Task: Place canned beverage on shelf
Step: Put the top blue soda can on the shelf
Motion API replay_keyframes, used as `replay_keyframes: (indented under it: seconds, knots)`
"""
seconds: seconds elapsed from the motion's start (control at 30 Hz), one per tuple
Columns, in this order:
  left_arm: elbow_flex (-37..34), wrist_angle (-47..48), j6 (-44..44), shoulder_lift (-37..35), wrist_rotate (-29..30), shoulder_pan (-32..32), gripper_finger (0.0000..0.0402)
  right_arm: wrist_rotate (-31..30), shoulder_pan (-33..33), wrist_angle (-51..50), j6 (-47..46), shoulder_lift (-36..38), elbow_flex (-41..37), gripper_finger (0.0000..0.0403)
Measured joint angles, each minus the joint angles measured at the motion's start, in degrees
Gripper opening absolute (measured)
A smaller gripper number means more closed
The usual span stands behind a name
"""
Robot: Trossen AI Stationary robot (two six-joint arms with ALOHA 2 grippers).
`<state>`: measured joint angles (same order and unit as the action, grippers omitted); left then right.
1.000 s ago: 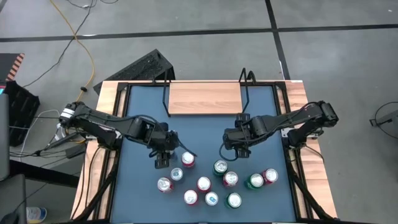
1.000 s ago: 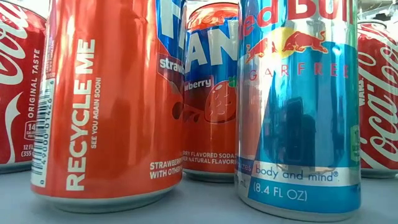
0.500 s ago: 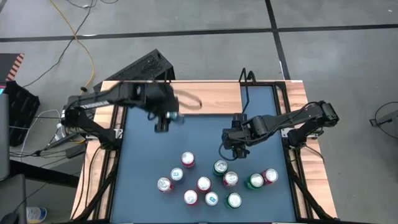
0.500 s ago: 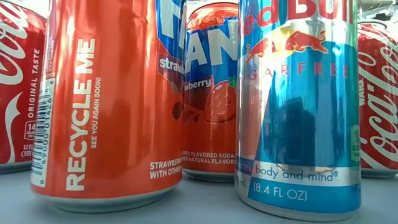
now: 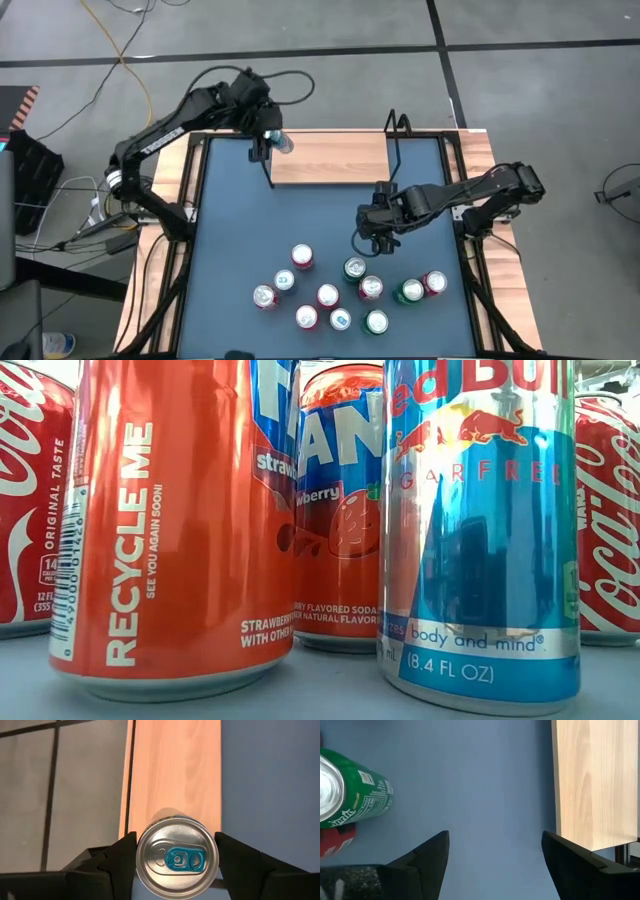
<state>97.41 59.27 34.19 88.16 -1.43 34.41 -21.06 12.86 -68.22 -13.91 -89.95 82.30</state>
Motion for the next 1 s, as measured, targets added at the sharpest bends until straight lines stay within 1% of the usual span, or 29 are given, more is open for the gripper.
replay_keyframes:
  seconds: [0.07, 0.17, 0.43, 0.47, 0.53, 0.63, 0.83, 1.0]
  knots:
    - [0.4, -0.3, 2.3, 2.4, -0.5, 1.1, 0.0218, 0.0, -0.4, 0.2, -0.9, 0.0, 0.0, 0.0302]
    - [2.8, 0.6, 4.4, 6.8, -0.5, 2.4, 0.0218, 0.0, -1.0, 0.2, -2.9, 0.0, 0.0, 0.0302]
    - [16.3, 6.8, 12.4, 18.0, -2.9, 6.4, 0.0218, 0.1, -1.8, 0.5, -4.1, 0.0, 0.0, 0.0302]
    - [17.4, 6.7, 12.9, 19.0, -4.0, 7.2, 0.0218, 0.1, -1.8, 0.7, -4.3, 0.0, 0.0, 0.0302]
    - [19.4, 6.8, 12.9, 20.7, -8.3, 9.1, 0.0218, 0.1, -2.1, 1.3, -4.3, 0.0, 0.0, 0.0302]
    - [20.2, 7.2, 14.0, 21.7, -13.2, 12.3, 0.0218, 0.1, -2.1, 1.4, -4.3, 0.0, 0.0, 0.0302]
    - [19.5, 9.8, 15.4, 21.7, -12.8, 15.1, 0.0218, 0.1, -2.1, 1.4, -4.2, 0.0, 0.0, 0.0302]
    - [19.5, 8.8, 18.4, 21.7, -13.6, 15.0, 0.0218, 0.1, -2.9, 1.9, -4.2, 0.0, 0.0, 0.0302]
